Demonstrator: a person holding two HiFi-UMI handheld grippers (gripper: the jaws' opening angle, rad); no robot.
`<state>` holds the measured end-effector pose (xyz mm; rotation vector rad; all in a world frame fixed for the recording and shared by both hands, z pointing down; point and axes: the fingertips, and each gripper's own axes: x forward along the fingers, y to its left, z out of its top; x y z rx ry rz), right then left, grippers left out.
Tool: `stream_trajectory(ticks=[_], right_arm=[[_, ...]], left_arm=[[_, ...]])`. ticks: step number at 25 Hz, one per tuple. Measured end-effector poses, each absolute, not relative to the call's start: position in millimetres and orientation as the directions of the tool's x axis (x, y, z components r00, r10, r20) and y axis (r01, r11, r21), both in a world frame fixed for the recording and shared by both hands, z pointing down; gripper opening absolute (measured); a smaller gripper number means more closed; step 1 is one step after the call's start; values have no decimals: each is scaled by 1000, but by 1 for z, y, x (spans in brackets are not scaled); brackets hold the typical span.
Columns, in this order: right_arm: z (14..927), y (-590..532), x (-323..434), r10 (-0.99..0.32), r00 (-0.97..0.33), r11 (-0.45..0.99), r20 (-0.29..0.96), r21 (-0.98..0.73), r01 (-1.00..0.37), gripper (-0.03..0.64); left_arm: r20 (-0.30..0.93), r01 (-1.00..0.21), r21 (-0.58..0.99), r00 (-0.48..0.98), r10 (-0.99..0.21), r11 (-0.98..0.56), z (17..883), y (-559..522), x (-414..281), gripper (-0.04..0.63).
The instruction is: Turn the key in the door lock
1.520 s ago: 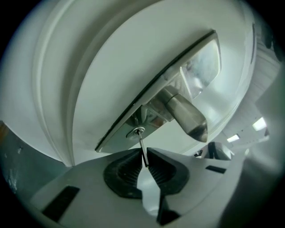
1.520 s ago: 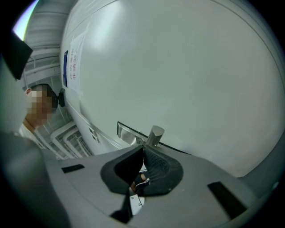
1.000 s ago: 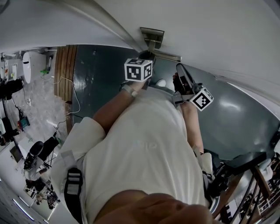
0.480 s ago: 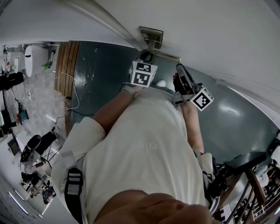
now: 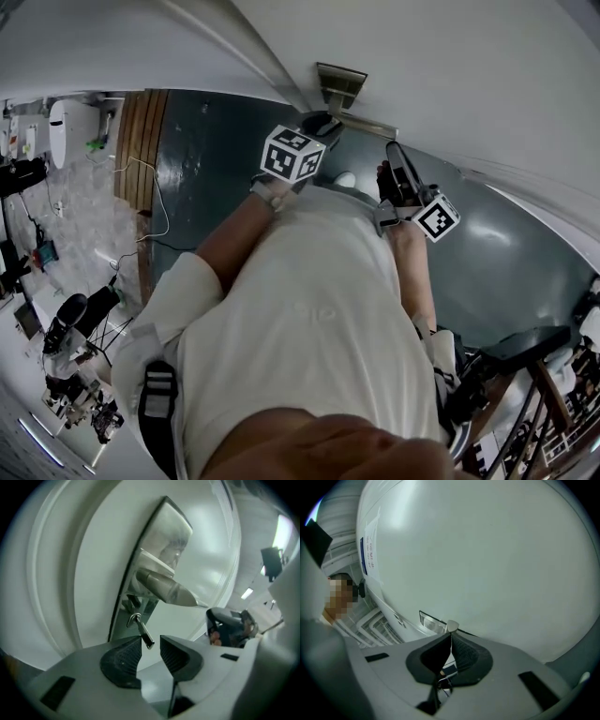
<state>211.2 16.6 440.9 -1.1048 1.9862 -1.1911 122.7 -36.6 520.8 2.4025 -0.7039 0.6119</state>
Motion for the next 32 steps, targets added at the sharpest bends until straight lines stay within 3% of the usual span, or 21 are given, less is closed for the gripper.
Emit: stream_trajectory(ticks=[6, 12, 22, 32], right_arm=[[440, 17, 214, -895, -446, 210, -6, -888, -410, 25], [439, 12, 219, -916, -401, 165, 27, -884, -437, 25], [413, 20, 208, -939, -322, 76, 118, -844, -531, 25], [430, 59, 194, -953, -268, 32, 144, -829, -559, 25]], left_arm=[[241, -308, 730, 951, -193, -610, 500, -38, 125, 109], [-153, 113, 954, 980, -126, -279, 497, -50, 129, 109], [-532, 538, 842, 823, -199, -23, 485, -75, 128, 109], [-711, 764, 604, 645, -280, 225, 503, -51, 129, 127]])
